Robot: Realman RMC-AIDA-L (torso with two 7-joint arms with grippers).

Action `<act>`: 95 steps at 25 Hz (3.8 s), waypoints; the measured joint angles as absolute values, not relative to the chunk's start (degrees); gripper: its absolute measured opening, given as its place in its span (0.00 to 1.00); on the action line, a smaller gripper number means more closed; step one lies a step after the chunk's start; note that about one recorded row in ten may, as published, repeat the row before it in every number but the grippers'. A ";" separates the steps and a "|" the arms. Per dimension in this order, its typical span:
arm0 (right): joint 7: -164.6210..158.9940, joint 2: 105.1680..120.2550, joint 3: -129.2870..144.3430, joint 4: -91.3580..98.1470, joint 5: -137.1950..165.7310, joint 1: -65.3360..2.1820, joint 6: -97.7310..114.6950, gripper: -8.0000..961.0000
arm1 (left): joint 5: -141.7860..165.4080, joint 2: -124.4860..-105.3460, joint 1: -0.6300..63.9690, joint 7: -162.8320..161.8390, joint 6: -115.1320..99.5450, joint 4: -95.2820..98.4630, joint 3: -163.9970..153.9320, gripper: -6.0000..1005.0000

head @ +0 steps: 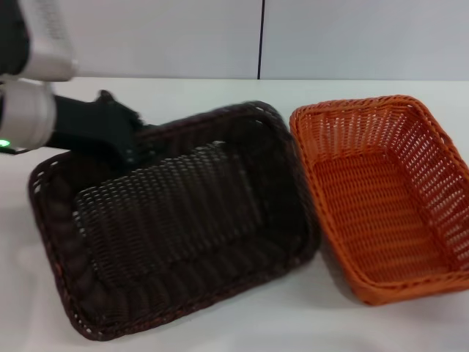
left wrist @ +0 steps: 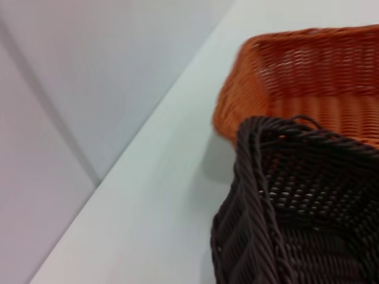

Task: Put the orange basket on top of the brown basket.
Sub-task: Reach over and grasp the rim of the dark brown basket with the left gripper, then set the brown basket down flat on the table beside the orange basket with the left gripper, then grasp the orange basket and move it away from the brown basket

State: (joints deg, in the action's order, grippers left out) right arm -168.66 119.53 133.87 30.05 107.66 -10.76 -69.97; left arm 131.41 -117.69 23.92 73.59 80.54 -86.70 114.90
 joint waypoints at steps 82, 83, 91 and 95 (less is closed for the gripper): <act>-167.70 116.71 102.78 105.14 142.71 -9.77 33.89 0.75 | 128.20 -118.58 -0.18 14.63 -83.80 -30.47 57.67 0.67; -166.74 116.69 99.80 106.78 142.65 -12.52 41.45 0.75 | 127.83 -118.59 -0.19 14.47 -83.30 -29.82 57.67 0.67; -148.46 117.47 78.00 108.51 135.89 -29.25 91.82 0.75 | 124.09 -118.77 -0.25 14.33 -79.36 -26.09 57.12 0.67; -140.54 117.51 72.63 107.60 134.83 -32.49 106.46 0.75 | 123.12 -118.76 -0.13 14.33 -77.69 -25.61 57.12 0.67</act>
